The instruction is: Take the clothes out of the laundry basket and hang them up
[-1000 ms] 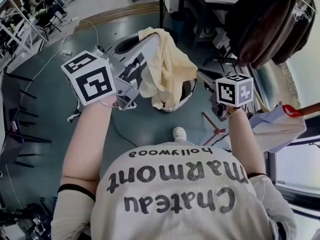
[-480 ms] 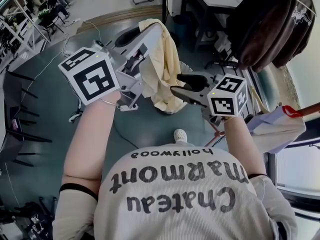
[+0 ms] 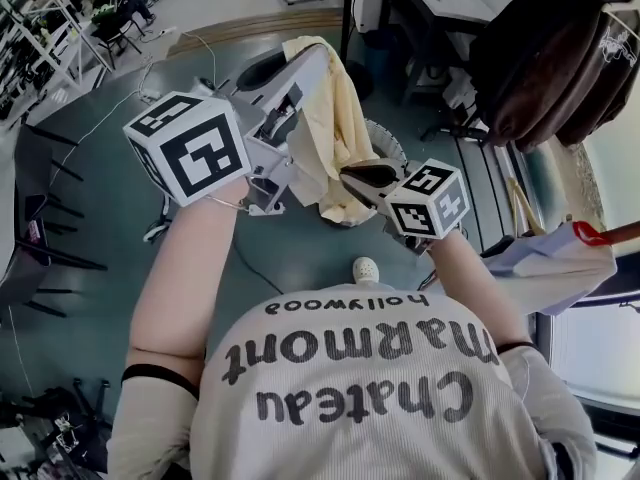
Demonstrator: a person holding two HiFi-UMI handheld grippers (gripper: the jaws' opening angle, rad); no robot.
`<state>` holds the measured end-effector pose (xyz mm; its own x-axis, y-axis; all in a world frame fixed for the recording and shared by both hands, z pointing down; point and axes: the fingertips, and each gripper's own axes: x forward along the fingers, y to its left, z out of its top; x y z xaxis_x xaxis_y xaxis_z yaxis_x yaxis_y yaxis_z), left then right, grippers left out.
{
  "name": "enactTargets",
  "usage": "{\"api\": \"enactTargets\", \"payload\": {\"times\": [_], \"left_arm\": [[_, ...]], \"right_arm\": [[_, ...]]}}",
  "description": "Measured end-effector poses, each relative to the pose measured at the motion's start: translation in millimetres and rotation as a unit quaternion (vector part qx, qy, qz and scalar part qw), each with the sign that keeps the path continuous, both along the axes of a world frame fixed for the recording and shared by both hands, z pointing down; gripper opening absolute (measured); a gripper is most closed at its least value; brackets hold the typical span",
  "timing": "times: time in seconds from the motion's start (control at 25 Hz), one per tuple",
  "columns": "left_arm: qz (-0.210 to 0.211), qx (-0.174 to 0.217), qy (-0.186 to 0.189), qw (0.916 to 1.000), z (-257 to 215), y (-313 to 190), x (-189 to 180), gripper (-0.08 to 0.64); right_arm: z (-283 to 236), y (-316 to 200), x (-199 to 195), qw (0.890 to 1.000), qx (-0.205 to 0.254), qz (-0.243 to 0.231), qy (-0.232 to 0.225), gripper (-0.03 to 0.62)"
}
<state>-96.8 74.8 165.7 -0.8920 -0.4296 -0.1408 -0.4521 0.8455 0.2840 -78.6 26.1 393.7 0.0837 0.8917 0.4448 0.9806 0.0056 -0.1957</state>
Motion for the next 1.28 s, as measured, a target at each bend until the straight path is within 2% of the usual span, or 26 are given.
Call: {"api": "enactTargets", "payload": {"times": [0.12,0.2,0.28,0.4,0.44,0.48,0.52,0.6,0.68,0.72,0.76,0.8,0.96,1.08,1.12,1.16,1.2,1.28], "left_arm": [[-0.019,0.005,0.021,0.9996,19,10,-7,0.014],[-0.026,0.022,0.027,0.9991,25,15,-9,0.014],[-0.026,0.034,0.025,0.9988,23,16,-9,0.014],[-0.024,0.034,0.015,0.999,15,12,-8,0.014],[-0.023,0.034,0.011,0.9991,12,10,-7,0.014],[-0.021,0.034,0.007,0.9992,9,8,-6,0.014],[-0.02,0.034,0.004,0.9992,6,6,-5,0.014],[-0.016,0.035,0.0,0.9993,1,3,-2,0.014],[-0.013,0.037,-0.004,0.9992,-2,1,0,0.014],[-0.013,0.038,-0.005,0.9992,-2,1,0,0.014],[-0.014,0.038,-0.005,0.9992,-1,2,-1,0.014],[-0.017,0.037,-0.006,0.9992,2,4,-3,0.014],[-0.049,0.008,-0.011,0.9987,17,32,-6,0.014],[-0.083,-0.023,0.008,0.9963,40,72,-1,0.02],[-0.087,-0.033,0.021,0.9954,52,81,-1,0.079],[-0.087,-0.041,0.036,0.9948,66,87,-2,0.208],[-0.082,-0.045,0.05,0.9943,81,90,-3,0.264],[-0.072,-0.042,0.075,0.9937,108,94,-1,0.295]], "right_arm": [[-30,-3,2,0.995,-0.065,-0.016,0.067,0.028],[-43,-4,-2,0.993,-0.084,-0.012,0.078,0.028],[-35,-3,-10,0.997,-0.06,0.0,0.039,0.028],[0,-1,-15,1.0,0.01,-0.003,-0.021,0.043],[10,0,-14,0.999,0.023,-0.005,-0.022,0.058],[17,2,-13,0.999,0.03,-0.004,-0.016,0.103],[22,3,-11,0.999,0.035,-0.001,-0.009,0.176],[31,6,-10,0.999,0.044,0.005,-0.005,0.193],[37,6,-11,0.999,0.053,0.007,-0.008,0.187],[39,6,-12,0.998,0.056,0.009,-0.008,0.139],[39,4,-15,0.998,0.055,0.013,-0.003,0.051],[39,2,-17,0.999,0.05,0.015,0.01,0.042],[18,-1,-13,0.994,0.014,0.009,0.105,0.032],[-26,4,2,0.983,-0.055,-0.008,0.173,0.032],[-46,5,5,0.977,-0.088,-0.015,0.194,0.032],[-66,5,5,0.97,-0.121,-0.021,0.21,0.032],[-86,2,2,0.963,-0.154,-0.026,0.22,0.032],[-128,-6,-8,0.948,-0.219,-0.033,0.229,0.032]]}}
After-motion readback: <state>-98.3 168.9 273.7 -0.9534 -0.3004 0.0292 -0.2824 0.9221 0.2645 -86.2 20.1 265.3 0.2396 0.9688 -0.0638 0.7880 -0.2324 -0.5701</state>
